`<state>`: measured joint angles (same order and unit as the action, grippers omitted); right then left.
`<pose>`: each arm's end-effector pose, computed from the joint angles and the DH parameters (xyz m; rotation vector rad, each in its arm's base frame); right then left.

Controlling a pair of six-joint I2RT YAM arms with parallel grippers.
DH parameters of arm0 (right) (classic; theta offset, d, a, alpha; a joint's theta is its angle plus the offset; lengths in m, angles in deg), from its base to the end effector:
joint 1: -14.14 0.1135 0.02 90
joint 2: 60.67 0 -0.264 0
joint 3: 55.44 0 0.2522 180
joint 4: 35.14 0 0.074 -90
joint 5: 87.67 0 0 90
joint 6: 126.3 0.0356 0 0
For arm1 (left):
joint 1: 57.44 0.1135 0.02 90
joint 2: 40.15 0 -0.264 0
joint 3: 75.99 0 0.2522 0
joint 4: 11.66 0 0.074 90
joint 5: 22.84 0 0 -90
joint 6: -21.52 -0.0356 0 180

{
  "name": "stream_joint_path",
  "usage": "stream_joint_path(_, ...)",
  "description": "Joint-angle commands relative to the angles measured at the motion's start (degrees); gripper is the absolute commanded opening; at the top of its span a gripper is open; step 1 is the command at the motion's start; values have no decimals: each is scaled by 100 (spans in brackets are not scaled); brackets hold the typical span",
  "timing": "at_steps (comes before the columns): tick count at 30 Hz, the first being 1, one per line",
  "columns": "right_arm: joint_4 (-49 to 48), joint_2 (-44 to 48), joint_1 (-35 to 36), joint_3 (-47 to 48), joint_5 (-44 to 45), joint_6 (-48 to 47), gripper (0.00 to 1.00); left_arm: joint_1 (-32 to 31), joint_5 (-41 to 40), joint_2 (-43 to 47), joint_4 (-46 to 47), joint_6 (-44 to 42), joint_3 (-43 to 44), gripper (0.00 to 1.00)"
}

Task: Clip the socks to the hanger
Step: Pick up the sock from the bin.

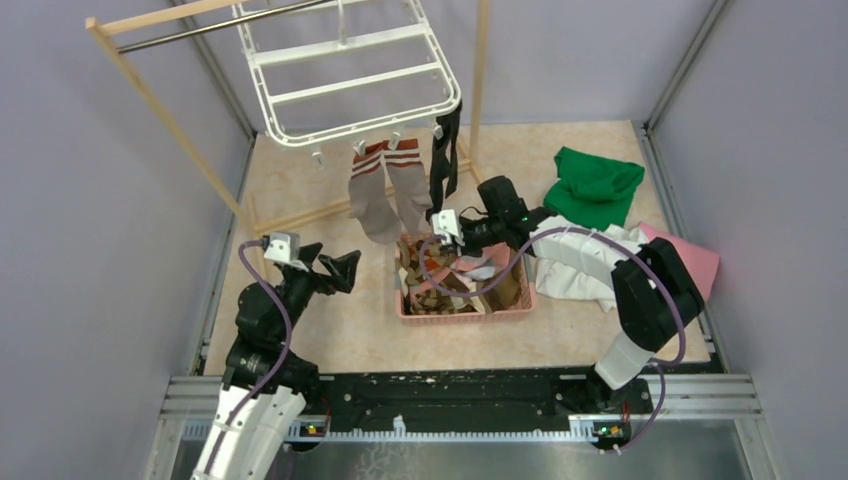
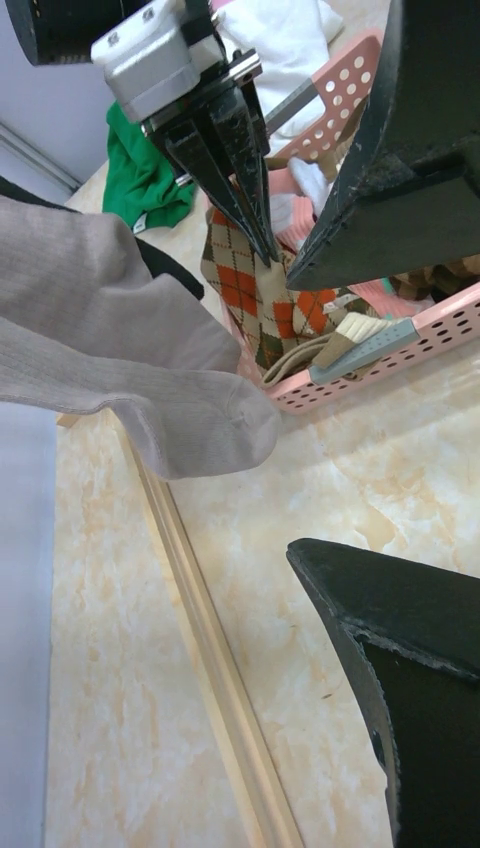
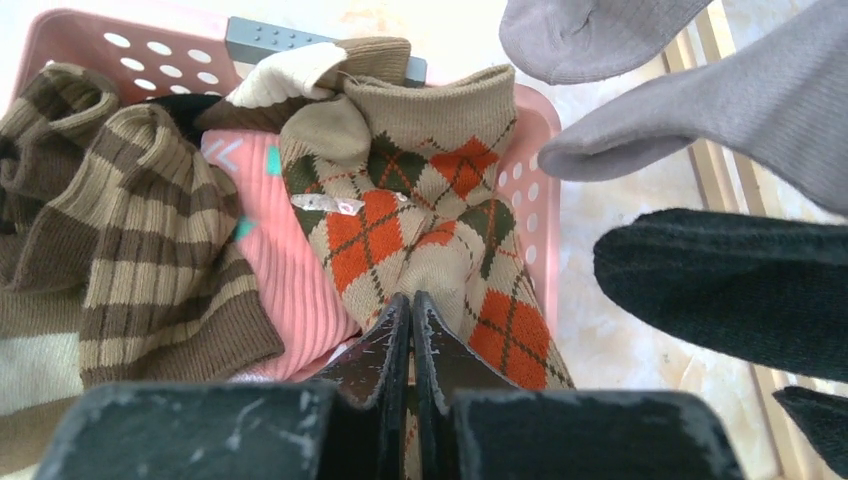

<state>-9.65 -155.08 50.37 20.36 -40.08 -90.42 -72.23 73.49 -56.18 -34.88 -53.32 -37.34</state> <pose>0.2692 0.2270 0.2264 -1.7829 1.2715 0.6859 0.1038 -0.0315 0.2823 0.0824 1.6009 -0.4948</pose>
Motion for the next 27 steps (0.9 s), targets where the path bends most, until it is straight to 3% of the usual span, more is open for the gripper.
stream_joint_path(1,-389,382,42,218,127,634,0,-24,212,237,8,186,246,99)
stream_joint_path(10,331,1773,-298,434,-285,1992,0,-23,2037,561,537,252,167,99)
stream_joint_path(18,-573,3021,-697,-324,-609,3119,0,-24,3219,221,2220,765,-211,99)
stream_joint_path(27,-1265,3626,-844,-508,-1057,3762,0,-24,3638,-156,2714,847,-383,97)
